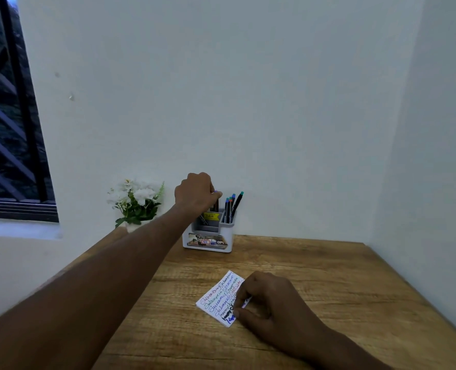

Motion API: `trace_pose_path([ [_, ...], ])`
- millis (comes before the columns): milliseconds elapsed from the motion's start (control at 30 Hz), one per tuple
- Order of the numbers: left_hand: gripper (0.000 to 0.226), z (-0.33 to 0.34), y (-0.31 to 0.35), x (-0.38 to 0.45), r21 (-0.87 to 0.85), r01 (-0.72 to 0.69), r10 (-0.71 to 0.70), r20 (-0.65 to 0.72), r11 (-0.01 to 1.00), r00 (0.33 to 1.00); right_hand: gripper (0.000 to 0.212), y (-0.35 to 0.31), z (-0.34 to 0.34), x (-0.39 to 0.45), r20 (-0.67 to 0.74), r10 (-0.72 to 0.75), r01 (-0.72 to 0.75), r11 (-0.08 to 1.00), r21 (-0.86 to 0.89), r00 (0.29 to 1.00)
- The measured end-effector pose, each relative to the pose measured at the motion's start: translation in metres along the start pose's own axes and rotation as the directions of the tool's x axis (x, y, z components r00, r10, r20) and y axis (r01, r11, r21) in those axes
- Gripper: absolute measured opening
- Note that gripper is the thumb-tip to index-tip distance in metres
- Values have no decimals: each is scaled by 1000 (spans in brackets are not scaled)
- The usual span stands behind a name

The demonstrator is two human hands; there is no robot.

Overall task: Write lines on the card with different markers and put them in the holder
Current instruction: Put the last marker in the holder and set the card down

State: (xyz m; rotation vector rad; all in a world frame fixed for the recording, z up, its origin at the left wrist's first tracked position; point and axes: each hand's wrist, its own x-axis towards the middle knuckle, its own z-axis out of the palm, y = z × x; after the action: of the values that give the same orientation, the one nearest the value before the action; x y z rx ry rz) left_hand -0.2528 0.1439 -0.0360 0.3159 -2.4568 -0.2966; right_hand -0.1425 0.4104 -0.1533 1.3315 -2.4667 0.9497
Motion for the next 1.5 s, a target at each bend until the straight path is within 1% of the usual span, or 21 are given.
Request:
trace_pose_path([
  [67, 40, -8, -1, -1, 24, -23, 23, -23, 999, 999, 23, 1, 1, 1, 7, -11, 11, 1000, -27, 1000],
  [133, 42, -25, 0, -7, 61, -90, 95, -92, 994, 991, 22, 2, 2, 1, 22, -22, 23, 997, -70, 1000],
  [200, 30, -44, 4, -27, 3, -203, 201, -166, 979, 966, 26, 4, 2, -1, 31, -21, 24, 995, -101, 999],
  [233, 21, -53, 7, -45, -15, -255, 249, -167, 967, 954, 30, 4, 4, -2, 37, -18, 22, 993, -115, 999],
  [267, 15, -59, 10, -65, -13, -299, 295, -132, 954, 946, 34, 4, 5, -3, 44, -15, 21, 990, -138, 999],
  [333, 14, -61, 8, -108, -3, -377, 377, 9, 926, 926, 39, 0, 9, -3, 70, -4, 18, 980, -198, 998],
  [400, 16, -53, -5, -148, -26, -449, 447, 163, 893, 880, 40, -4, 11, 0, 73, -18, 34, 974, -223, 997],
  [467, 23, -43, -21, -177, -60, -503, 499, 264, 862, 825, 38, -6, 10, 3, 42, -13, 21, 979, -201, 999],
  [533, 29, -33, -35, -194, -127, -502, 515, 316, 855, 797, 36, -2, 9, 4, -35, 17, -24, 979, -203, 999],
  [600, 29, -26, -46, -204, -191, -468, 506, 298, 863, 810, 36, 3, 6, 3, -91, 62, -83, 965, -249, 994],
  [667, 27, -23, -53, -207, -269, -419, 487, 283, 867, 827, 39, 11, 5, 2, -82, 112, -132, 944, -304, 990],
  [733, 27, -25, -55, -206, -314, -398, 485, 283, 862, 827, 40, 15, 4, 1, -23, 147, -147, 939, -310, 989],
  [800, 23, -28, -53, -206, -328, -392, 482, 269, 860, 834, 40, 17, 3, 1, 25, 141, -127, 943, -307, 990],
  [1067, 16, -26, -50, -207, -385, -365, 463, 199, 848, 864, 34, 13, 2, 6, 75, 28, -2, 944, -330, 997],
  [1133, 25, -23, -51, -206, -324, -382, 467, 245, 866, 850, 37, 13, 4, 8, 59, 46, -24, 945, -326, 997],
  [1200, 40, -20, -54, -206, -240, -388, 451, 327, 890, 831, 49, 10, 6, 8, 22, 120, -107, 942, -318, 993],
  [1233, 45, -18, -55, -207, -207, -391, 441, 355, 897, 824, 56, 6, 8, 7, 5, 196, -183, 928, -324, 981],
  [1300, 50, -18, -57, -209, -178, -369, 410, 377, 912, 831, 64, -1, 16, 7, 20, 379, -343, 857, -384, 925],
  [1367, 50, -20, -55, -211, -181, -340, 384, 376, 923, 843, 70, -12, 19, 8, 76, 508, -435, 798, -417, 858],
  [1433, 47, -23, -51, -214, -189, -309, 360, 387, 932, 849, 75, -19, 19, 4, 116, 555, -469, 782, -410, 824],
  [1500, 47, -23, -51, -215, -168, -283, 328, 408, 944, 852, 77, -21, 19, 0, 119, 564, -475, 777, -413, 817],
])
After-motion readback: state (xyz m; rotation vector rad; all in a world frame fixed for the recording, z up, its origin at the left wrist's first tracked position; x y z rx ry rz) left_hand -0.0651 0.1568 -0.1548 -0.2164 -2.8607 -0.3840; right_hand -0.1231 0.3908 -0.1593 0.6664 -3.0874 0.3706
